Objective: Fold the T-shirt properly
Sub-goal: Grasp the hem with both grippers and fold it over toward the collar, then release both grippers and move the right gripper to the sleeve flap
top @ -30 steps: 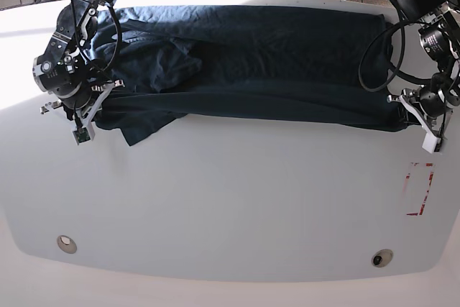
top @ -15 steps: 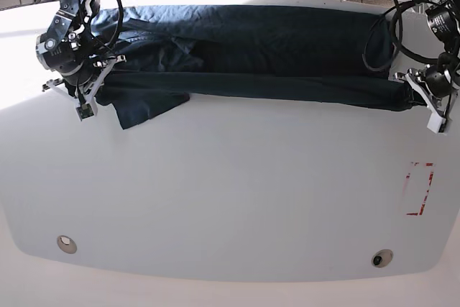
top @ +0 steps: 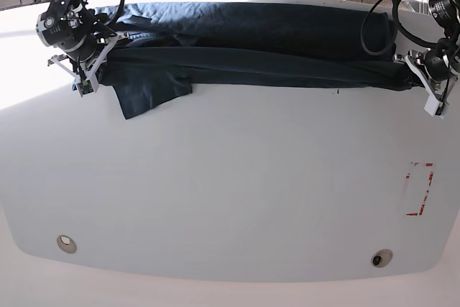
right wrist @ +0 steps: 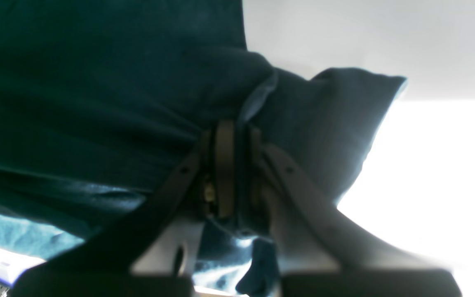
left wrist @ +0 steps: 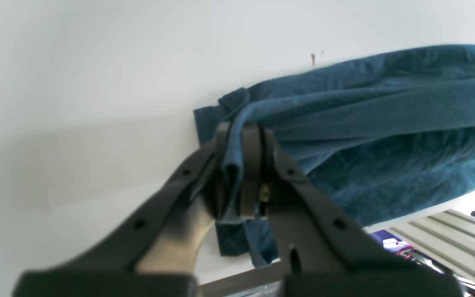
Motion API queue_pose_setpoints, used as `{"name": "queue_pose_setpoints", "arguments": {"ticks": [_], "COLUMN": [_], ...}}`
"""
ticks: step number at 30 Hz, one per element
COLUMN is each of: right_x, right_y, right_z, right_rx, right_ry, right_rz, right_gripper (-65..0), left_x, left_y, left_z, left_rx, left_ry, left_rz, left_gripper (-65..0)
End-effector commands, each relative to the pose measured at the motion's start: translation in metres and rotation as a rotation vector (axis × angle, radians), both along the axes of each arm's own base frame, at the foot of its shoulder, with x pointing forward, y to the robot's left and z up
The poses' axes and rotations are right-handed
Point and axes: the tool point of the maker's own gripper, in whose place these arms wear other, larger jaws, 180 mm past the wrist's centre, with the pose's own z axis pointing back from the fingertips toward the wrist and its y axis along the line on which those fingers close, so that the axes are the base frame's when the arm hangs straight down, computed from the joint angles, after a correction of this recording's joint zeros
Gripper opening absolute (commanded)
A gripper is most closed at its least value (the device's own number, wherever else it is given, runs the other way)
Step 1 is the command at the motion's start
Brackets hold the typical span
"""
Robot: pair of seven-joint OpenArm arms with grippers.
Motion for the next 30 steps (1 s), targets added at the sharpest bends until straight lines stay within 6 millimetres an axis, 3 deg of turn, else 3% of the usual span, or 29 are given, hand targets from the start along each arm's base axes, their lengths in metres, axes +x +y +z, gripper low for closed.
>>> {"name": "queue_pose_setpoints", "arguments": {"ticks": [1, 5, 8, 14, 18, 21, 25, 30], "right_x": [0.000, -0.004, -0.006, -0.015, -0.013, -0.008, 0.012, 0.027], "right_y": [-0.003, -0.003, -0.004, -0.002, 0.005, 0.008, 0.018, 0.027], "right_z": [0.006, 0.004, 0.003, 0.000, 0.005, 0.009, 0.027, 0.042], "right_rx": [-0.016, -0.015, -0.020, -0.019, -0.004, 0.025, 0.125, 0.217], "right_ry": [-0.020, -0.008, 0.003, 0.021, -0.007, -0.038, -0.137, -0.222], "right_rz": [0.005, 0.007, 0.005, 0.006, -0.004, -0.013, 0.003, 0.010], "right_gripper": [-64.4, -64.2, -60.4, -30.9, -18.5, -17.9, -17.9, -17.9], "left_x": [0.001, -0.002, -0.005, -0.006, -0.003, 0.000, 0.011, 0.016], "left_y": [0.007, 0.009, 0.009, 0.006, 0.001, -0.002, -0.022, -0.042], "left_z": [0.008, 0.006, 0.003, 0.001, 0.003, 0.010, 0.037, 0.055], "left_rx": [0.030, 0.035, 0.034, 0.055, 0.063, 0.064, 0.052, -0.011], "left_ry": [-0.021, -0.009, 0.002, 0.030, 0.029, 0.004, -0.099, -0.169], "left_rz": [-0.002, 0.001, 0.000, -0.042, -0.076, -0.088, -0.151, -0.204], "left_gripper": [-63.2, -59.9, -52.9, -33.5, -27.1, -27.1, -27.1, -27.1]}}
